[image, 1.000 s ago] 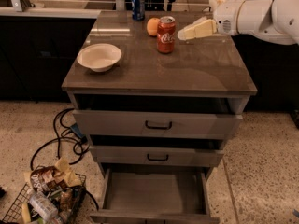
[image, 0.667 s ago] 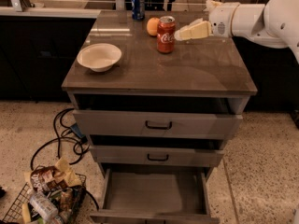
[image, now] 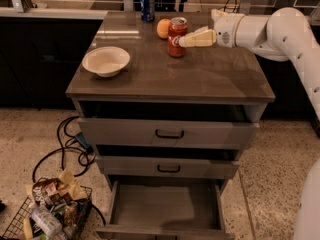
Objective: Place coke can into bottom drawer
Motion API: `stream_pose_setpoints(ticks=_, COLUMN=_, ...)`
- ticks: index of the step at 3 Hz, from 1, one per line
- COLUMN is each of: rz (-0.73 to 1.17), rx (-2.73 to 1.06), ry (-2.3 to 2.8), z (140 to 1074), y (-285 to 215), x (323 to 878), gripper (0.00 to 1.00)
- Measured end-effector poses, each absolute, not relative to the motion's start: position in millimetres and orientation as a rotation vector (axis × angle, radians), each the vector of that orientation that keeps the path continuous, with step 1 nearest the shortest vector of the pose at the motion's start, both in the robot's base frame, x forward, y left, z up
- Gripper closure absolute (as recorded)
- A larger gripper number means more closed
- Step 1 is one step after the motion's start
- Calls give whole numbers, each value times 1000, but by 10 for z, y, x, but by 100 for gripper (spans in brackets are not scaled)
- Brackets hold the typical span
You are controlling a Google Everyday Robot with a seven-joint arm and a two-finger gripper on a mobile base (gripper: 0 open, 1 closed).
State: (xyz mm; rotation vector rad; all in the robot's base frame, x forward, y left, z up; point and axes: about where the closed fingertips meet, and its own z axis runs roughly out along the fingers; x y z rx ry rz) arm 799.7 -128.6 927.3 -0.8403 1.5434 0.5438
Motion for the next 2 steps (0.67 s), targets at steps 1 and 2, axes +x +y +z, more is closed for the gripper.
stream_pose_setpoints(ticks=1, rz=599, rx=-828, ry=1524, z=9118, y=-1162, x=8108, gripper=0)
stream_pose_setpoints(ticks=2, rz=648, rx=-814, ry=1510, z=8995, y=-1042, x=8212, gripper=0)
